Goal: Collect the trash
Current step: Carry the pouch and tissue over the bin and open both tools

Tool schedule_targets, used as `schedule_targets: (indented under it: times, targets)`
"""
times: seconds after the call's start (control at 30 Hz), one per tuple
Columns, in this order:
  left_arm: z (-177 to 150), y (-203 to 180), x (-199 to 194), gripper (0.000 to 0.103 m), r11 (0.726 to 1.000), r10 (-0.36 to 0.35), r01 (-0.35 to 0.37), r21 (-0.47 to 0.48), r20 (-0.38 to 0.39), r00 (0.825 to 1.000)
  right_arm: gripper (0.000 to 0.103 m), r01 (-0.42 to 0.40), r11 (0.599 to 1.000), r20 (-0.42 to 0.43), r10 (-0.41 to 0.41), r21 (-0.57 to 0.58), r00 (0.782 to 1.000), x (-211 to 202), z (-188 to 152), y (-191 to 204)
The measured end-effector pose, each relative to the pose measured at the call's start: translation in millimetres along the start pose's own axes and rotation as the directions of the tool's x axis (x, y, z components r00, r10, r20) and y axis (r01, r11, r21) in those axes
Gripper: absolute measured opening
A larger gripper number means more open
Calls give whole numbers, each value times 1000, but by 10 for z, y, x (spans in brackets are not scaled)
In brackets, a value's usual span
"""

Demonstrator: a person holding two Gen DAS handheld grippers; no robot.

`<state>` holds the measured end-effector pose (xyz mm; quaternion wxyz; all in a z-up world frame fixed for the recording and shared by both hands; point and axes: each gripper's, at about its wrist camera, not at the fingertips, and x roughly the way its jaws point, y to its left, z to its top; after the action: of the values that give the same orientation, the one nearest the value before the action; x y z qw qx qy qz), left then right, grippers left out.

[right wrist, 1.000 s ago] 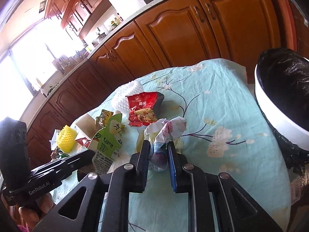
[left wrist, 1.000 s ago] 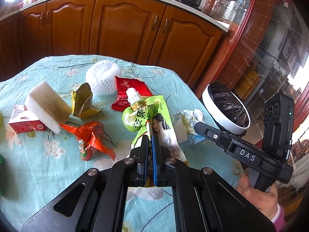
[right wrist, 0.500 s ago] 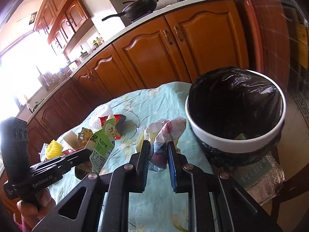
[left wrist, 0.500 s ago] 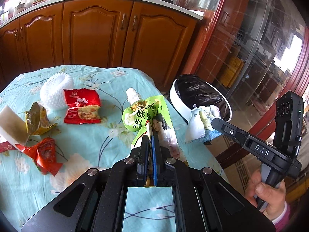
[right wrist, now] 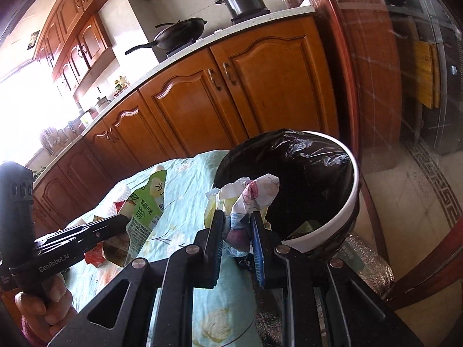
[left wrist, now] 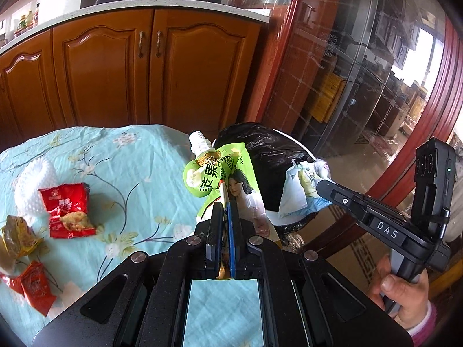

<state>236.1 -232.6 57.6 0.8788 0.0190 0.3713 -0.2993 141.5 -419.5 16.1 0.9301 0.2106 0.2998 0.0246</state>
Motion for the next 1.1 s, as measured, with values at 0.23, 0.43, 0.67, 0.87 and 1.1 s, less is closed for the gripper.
schedule_targets:
  times: [0.23,0.43,0.67,0.87,1.1]
  targets:
    - [247,-190,337,3,999,-23,24,36,-27,999,18,58,998,1,-58,16,998,75,134,-277]
    - [388,-284,605,3,998,-29,32,56,-55,998,19,81,997,-11,-81,13,997,190,236,-421]
    - [440,-301,860,3,998,-38,44,54,-100,994,19,90,996,-30,-90,12,996,292,304,-516]
    - [450,-339,957,3,997,-36,44,68,-113,993,19,93,996,-44,-92,12,995,368,332,-546]
    - [457,-355,1050,6,996,-40,51,79,-136,990,25,91,996,-64,-89,18,994,440,332,-553]
